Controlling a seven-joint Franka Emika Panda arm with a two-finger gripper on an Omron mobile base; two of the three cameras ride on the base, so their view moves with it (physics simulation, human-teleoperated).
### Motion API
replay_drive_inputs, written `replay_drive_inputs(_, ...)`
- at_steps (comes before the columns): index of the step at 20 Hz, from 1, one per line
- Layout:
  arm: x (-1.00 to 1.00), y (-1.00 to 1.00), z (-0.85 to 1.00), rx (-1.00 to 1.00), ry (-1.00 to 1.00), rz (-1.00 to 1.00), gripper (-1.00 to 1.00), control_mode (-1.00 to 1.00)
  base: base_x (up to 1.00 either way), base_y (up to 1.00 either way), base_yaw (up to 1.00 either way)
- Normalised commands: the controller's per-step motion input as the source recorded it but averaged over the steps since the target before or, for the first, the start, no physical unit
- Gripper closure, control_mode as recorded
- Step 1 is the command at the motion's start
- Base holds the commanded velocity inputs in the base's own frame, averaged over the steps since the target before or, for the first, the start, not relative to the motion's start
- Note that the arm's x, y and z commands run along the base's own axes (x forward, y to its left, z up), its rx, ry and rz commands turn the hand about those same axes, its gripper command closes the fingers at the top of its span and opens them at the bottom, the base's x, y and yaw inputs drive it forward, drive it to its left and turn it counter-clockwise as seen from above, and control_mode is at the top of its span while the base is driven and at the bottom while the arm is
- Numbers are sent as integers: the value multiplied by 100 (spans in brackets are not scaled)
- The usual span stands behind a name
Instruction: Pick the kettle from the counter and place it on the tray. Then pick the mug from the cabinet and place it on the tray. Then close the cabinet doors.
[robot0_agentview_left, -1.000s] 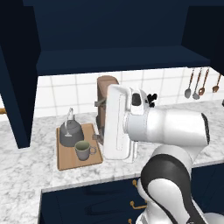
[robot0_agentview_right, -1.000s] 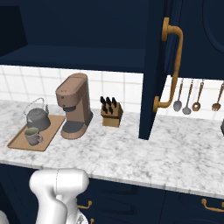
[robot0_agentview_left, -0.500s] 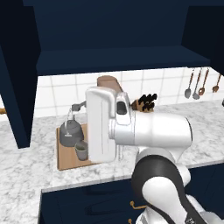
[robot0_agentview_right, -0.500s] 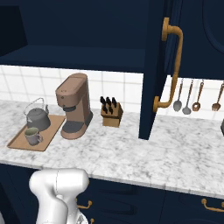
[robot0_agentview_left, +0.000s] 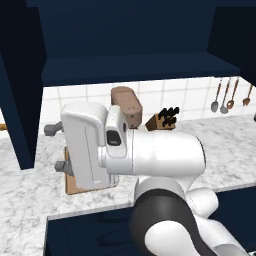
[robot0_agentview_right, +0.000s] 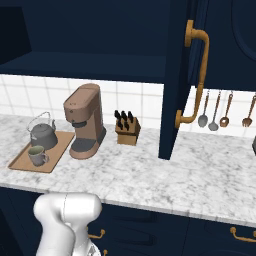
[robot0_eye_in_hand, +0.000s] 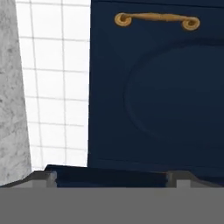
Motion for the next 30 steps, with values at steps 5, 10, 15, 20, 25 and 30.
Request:
replay_drive_inputs(5,-39,51,17,-14,-2,-5,-100,-100,0,0,0)
replay_drive_inputs(10,-21,58,1,-2,0,-14,-100,-100,0,0,0)
replay_drive_inputs(15,8,59,0,-1,0,-16,-100,-100,0,0,0)
replay_drive_inputs(20,31,51,-5,0,0,-8,-100,-100,0,0,0)
replay_drive_inputs(25,51,24,-3,-2,0,-3,-100,-100,0,0,0)
replay_drive_inputs(30,58,9,-22,-1,0,-1,-100,-100,0,0,0)
